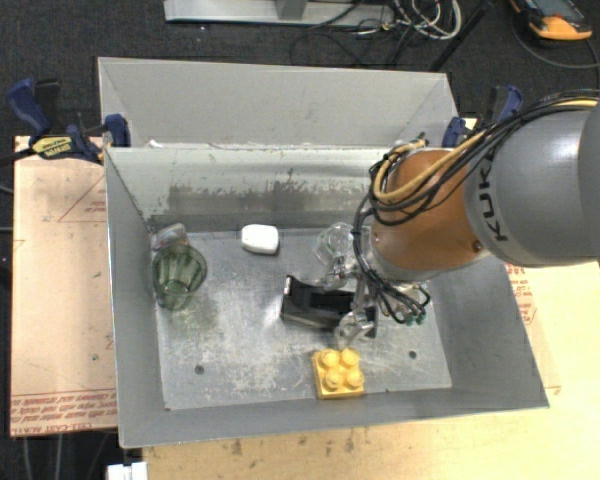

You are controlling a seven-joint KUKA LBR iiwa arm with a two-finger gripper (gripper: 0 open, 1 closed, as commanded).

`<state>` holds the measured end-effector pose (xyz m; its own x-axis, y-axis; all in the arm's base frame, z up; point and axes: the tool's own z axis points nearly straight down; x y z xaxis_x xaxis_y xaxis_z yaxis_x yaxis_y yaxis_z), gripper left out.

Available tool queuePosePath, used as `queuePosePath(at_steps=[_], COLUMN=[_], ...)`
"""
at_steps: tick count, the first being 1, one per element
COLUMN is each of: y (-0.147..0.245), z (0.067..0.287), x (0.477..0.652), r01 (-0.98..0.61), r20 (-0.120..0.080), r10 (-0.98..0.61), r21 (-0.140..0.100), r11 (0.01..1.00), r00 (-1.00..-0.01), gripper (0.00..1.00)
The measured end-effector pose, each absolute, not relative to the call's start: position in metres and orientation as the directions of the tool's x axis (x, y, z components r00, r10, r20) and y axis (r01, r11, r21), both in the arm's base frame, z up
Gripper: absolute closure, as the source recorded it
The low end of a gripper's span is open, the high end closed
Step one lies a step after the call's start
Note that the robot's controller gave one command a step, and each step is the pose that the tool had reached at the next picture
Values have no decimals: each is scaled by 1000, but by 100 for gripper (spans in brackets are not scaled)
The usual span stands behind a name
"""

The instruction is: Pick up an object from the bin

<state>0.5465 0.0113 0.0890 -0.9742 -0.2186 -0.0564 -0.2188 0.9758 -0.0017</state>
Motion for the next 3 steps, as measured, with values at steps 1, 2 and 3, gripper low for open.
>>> queuePosePath(at_steps=[1,2,3], y=[13,13,17], z=[95,94,84], x=[550,550,576], r01=[-220,-220,-377], r20=[-61,-62,-15], r10=[-220,-220,-377], r21=[-3,-3,5], r11=[975,975,926], r00=[-974,-974,-926], gripper=[0,0,100])
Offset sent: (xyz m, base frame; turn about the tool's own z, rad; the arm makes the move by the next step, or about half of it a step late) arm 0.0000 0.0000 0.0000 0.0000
